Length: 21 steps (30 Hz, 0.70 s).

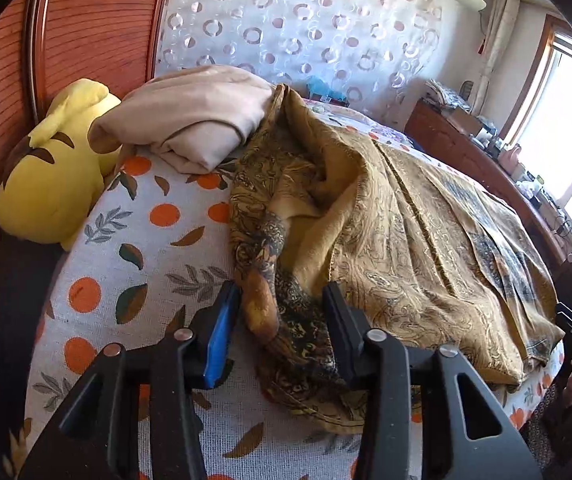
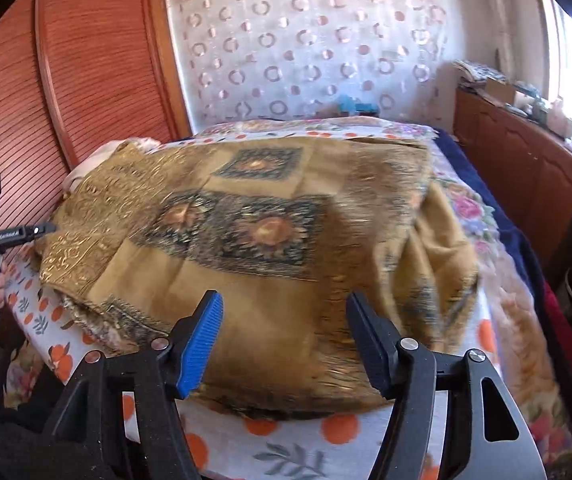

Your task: Fold small clothes

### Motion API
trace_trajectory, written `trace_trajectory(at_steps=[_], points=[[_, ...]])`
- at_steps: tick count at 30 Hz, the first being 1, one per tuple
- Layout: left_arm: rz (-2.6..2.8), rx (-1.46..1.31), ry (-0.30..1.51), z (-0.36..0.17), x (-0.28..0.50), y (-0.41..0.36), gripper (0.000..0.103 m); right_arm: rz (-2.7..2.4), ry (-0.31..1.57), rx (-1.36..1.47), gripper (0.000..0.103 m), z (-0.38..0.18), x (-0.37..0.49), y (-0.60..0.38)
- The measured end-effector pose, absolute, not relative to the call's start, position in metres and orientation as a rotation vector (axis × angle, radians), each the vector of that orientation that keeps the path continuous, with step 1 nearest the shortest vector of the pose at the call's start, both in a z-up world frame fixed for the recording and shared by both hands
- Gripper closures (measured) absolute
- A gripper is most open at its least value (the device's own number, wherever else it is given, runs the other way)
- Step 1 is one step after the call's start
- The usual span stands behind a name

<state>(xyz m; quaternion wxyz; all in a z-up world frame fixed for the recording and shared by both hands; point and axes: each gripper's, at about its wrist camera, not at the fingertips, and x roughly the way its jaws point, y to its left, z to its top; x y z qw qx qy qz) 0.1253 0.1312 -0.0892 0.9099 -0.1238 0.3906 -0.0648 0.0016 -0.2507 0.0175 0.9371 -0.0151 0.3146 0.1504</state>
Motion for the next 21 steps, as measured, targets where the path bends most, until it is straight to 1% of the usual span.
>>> trace_trajectory(at_steps=[7, 11, 13, 14, 15, 17, 18, 19, 21], points=[[-0.134, -0.246, 0.800, -0.089, 0.125, 0.131, 0.060, 0.308, 0.692, -0.087, 0.036, 0.000, 0.020, -0.234], [-0.138, -0.250, 0.798, -0.090, 0.126, 0.132, 0.060, 0.286, 0.669, -0.145, 0.035, -0.005, 0.020, -0.229], [-0.138, -0.250, 0.798, -0.090, 0.126, 0.132, 0.060, 0.280, 0.659, -0.135, 0.033, -0.006, 0.021, -0.230], [-0.139, -0.251, 0.798, -0.090, 0.126, 0.132, 0.062, 0.281, 0.654, -0.128, 0.032, -0.007, 0.022, -0.231], [-0.139, -0.250, 0.798, -0.090, 0.126, 0.132, 0.069, 0.282, 0.650, -0.131, 0.031, -0.007, 0.022, -0.228], [-0.152, -0.262, 0.801, -0.091, 0.127, 0.134, 0.078, 0.280, 0.636, -0.131, 0.029, -0.009, 0.022, -0.226], [-0.154, -0.264, 0.804, -0.091, 0.127, 0.134, 0.085, 0.280, 0.630, -0.130, 0.028, -0.011, 0.021, -0.223], [-0.161, -0.267, 0.810, -0.091, 0.128, 0.134, 0.087, 0.280, 0.625, -0.130, 0.027, -0.012, 0.019, -0.222], [-0.176, -0.276, 0.809, -0.089, 0.128, 0.134, 0.096, 0.281, 0.622, -0.128, 0.027, -0.013, 0.020, -0.221]])
